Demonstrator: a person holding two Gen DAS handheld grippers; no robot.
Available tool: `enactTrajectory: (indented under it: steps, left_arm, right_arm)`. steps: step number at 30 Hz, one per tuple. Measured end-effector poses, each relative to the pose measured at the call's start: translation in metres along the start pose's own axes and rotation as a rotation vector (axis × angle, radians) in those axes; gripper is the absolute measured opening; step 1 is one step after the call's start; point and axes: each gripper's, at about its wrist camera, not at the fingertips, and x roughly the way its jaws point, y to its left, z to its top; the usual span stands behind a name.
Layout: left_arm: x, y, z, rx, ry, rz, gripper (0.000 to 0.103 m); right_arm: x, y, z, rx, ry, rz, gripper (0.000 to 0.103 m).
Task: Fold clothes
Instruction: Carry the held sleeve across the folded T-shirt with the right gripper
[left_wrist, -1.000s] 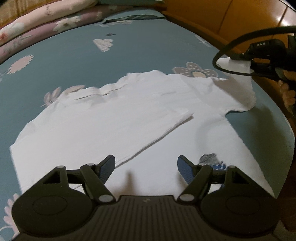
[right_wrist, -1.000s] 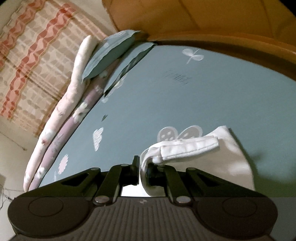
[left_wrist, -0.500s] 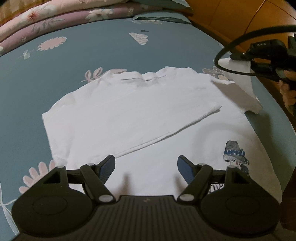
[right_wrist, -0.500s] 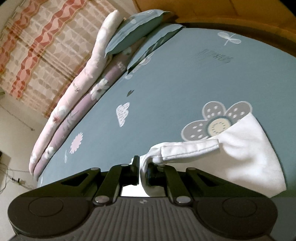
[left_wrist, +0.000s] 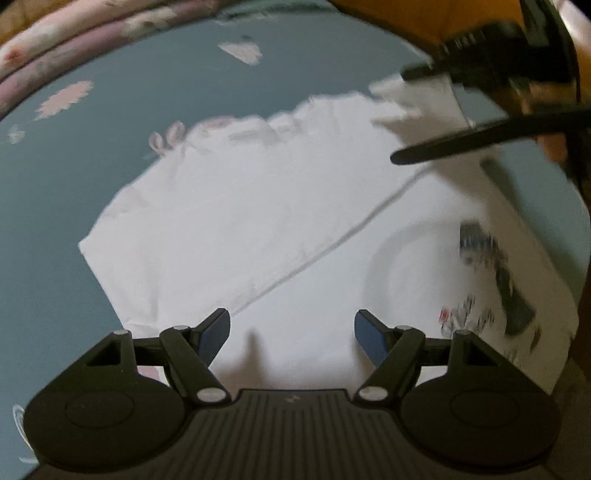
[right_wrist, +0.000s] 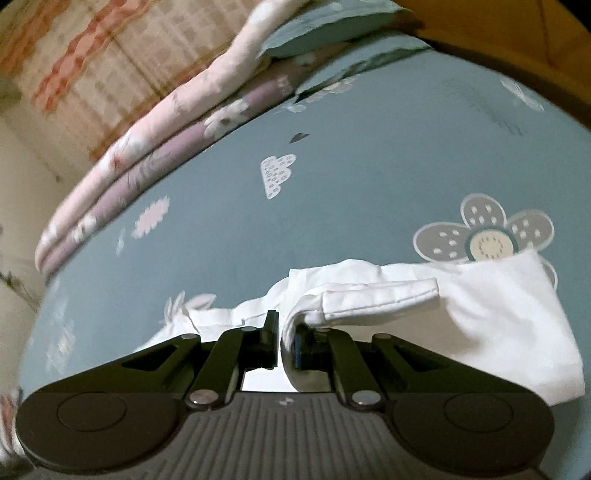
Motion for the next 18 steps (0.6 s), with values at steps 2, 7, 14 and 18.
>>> enactTrajectory:
  steps: [2, 7, 14, 18]
  left_arm:
    - [0.004, 0.001, 0.001, 0.044, 0.024, 0.005, 0.075]
    - [0.01, 0.005, 0.002, 0.117, 0.068, 0.011, 0.075]
    - [0.01, 0.013, 0.0, 0.141, 0.077, -0.002, 0.075]
    - [0.006, 0.019, -0.004, 0.146, 0.077, -0.015, 0.075]
  right_arm:
    - [0.003, 0.007, -0.001, -0.026, 0.003, -0.007, 0.009]
    - [0.008, 0.022, -0.003, -0.055, 0.006, -0.009, 0.009]
    - [0.016, 0.051, -0.007, -0.131, 0.013, -0.018, 0.009]
    - [0.021, 0.068, -0.011, -0.188, 0.016, -0.031, 0.009]
